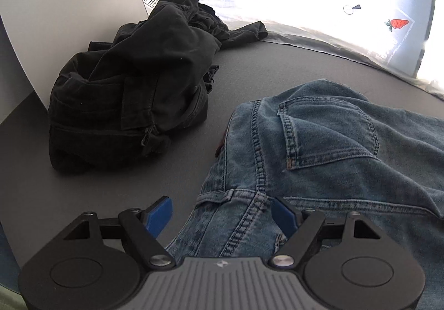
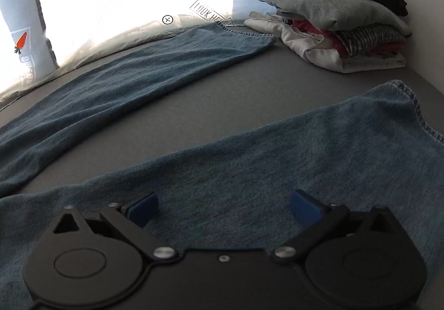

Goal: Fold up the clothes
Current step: 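Open both tools and release the jeans, then regrasp the waistband with the left tool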

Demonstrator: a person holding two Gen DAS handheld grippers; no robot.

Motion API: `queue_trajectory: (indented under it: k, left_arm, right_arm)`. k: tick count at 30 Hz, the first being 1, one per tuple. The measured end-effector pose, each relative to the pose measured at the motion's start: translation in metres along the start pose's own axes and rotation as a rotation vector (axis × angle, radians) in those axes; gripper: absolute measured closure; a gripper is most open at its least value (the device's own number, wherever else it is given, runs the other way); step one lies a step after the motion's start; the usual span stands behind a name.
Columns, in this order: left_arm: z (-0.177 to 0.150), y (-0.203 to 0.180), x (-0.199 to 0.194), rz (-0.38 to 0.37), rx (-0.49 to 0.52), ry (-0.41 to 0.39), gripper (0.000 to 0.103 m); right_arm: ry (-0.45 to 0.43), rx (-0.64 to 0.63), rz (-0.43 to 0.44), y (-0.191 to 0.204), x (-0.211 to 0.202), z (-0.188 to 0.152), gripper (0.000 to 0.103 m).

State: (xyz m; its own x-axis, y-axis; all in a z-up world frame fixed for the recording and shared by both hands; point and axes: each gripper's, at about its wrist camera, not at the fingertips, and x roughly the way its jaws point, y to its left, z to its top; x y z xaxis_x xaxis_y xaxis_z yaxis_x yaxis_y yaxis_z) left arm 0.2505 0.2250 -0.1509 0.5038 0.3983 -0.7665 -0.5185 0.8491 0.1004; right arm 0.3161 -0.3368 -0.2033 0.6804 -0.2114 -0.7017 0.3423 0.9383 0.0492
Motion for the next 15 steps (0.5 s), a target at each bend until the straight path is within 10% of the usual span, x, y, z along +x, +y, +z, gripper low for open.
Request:
queue_trajectory:
  k: [15]
  left_arm:
    - [-0.079, 0.091, -0.007, -0.157, -0.634, 0.188, 0.019]
  right_arm:
    - [-0.105, -0.023, -0.036, 0.006, -0.011, -0.023, 0.0]
